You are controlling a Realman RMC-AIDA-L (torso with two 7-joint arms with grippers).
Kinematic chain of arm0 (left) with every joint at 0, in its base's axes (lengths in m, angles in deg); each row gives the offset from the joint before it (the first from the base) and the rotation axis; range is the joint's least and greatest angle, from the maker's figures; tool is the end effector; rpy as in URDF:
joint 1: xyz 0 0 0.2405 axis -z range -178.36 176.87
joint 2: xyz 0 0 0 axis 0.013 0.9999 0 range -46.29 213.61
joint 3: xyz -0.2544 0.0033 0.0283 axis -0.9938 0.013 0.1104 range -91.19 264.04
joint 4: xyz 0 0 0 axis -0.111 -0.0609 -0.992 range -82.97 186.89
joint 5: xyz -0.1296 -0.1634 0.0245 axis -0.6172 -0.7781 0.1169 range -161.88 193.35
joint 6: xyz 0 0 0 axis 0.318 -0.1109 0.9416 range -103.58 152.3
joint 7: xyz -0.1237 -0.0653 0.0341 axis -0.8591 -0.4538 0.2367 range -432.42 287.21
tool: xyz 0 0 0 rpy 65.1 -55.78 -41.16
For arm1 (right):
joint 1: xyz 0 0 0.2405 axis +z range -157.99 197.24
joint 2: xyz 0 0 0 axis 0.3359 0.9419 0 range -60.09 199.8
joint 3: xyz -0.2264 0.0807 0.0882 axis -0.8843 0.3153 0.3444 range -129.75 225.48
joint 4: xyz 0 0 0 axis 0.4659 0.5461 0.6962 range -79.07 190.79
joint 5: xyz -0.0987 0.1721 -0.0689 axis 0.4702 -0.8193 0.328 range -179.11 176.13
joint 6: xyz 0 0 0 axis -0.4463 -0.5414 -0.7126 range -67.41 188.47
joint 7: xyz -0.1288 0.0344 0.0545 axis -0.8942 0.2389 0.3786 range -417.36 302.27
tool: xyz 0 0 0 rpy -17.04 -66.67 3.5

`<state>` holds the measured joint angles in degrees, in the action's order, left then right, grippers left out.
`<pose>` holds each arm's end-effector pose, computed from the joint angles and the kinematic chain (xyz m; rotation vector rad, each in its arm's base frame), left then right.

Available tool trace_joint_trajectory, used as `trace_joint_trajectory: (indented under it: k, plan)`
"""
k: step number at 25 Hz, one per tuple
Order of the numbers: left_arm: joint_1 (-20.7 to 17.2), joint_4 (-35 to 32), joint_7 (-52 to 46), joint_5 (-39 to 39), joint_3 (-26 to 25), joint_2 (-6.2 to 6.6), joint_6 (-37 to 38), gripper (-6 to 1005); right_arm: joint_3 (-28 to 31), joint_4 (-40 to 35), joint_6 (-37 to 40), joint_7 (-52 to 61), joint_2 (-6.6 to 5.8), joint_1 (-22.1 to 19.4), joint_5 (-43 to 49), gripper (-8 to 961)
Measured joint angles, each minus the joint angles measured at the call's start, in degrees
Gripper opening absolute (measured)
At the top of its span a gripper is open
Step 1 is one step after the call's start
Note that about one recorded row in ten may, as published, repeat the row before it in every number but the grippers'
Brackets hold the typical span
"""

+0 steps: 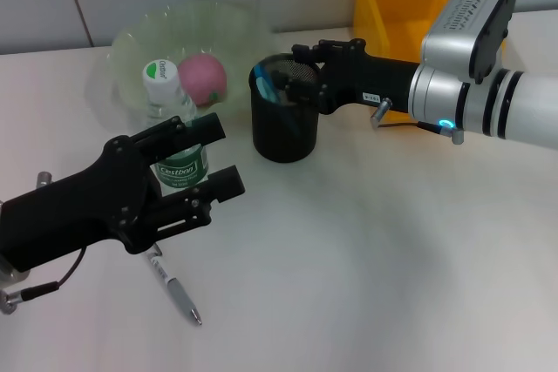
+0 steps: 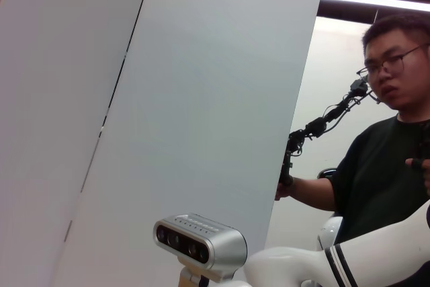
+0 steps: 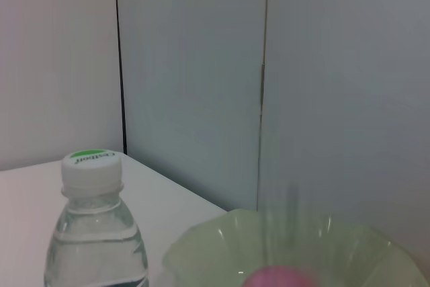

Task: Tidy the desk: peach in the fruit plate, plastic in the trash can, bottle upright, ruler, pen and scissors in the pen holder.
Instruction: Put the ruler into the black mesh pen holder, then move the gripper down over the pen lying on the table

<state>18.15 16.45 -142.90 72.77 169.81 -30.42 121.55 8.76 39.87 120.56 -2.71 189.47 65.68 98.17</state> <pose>-0.2182 0.2728 0.0005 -2.6557 -0.4408 -1.4517 0.2153 0.4132 -0.0514 -2.4545 0.3734 0.6221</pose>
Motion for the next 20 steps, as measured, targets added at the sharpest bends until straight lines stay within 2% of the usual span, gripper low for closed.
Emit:
trace_joint_trajectory:
  k: [8,13,16,20]
  plan:
    - [0.0,0.0,-0.1,0.0,-0.12,0.04,0.13,728,0.01,-0.01,-0.04,0.15,0.0,-0.03,-0.03,542]
    - [-0.04,0.0,-0.2,0.0,-0.47,0.16,0.29,728,0.67,-0.66,3.17,0.24,-0.02,-0.89,-0.64,573]
    - [-0.07,0.0,-0.26,0.1,-0.55,0.31,0.31,728,0.74,-2.19,8.02,1.3,-0.29,-3.01,-3.4,573]
    - [-0.08,-0.07,-0.39,0.52,-0.67,0.42,0.01,728,0.73,-7.88,16.71,6.93,-0.48,-8.48,-7.41,573]
